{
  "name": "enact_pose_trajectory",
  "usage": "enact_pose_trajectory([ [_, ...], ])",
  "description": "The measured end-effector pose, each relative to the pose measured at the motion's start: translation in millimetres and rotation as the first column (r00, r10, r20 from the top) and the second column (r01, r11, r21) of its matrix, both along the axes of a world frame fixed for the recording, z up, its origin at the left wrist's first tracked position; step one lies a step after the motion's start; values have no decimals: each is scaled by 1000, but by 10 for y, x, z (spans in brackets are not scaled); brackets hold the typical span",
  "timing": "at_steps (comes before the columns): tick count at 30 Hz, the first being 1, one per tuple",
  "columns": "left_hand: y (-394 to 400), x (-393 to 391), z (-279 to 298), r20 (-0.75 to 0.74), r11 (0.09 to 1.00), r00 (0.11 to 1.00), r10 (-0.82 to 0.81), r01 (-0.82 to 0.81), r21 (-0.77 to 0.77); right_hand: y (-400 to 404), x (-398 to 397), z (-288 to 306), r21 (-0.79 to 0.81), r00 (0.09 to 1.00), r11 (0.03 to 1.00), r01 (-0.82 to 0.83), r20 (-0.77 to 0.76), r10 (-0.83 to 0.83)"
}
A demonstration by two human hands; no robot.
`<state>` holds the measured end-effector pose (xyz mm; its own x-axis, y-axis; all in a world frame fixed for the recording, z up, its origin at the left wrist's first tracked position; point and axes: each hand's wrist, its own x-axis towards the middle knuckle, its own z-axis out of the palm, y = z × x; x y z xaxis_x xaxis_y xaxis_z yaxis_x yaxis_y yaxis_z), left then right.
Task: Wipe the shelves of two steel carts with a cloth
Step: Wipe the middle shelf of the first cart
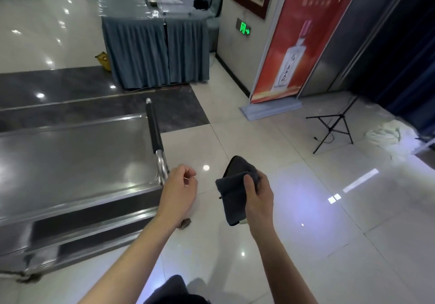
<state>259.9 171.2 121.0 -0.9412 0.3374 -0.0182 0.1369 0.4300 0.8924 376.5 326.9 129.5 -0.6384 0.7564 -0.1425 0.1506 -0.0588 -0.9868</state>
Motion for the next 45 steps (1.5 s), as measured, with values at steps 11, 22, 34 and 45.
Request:
enact_pose_trajectory([
  [11, 1613, -1800, -180, -34, 998, 998, 46, -47, -31, 1575, -1850, 146, 80, 998, 996, -39, -42, 42],
  [22, 2394, -3799, -169, -8, 965, 966, 260, -260, -33, 2527, -4157, 68, 112, 957, 950, -290, 6, 292],
  [34, 2345, -5904, -420, 17, 715, 730, 683, -663, -223, 2808, -7187, -306, 47, 713, 712, -701, 19, 701],
  [45, 2060, -7171, -468, 0, 328, 335, 942, -922, -206, 2256, -9419, -287, 9, 230, 230, -973, -25, 973],
])
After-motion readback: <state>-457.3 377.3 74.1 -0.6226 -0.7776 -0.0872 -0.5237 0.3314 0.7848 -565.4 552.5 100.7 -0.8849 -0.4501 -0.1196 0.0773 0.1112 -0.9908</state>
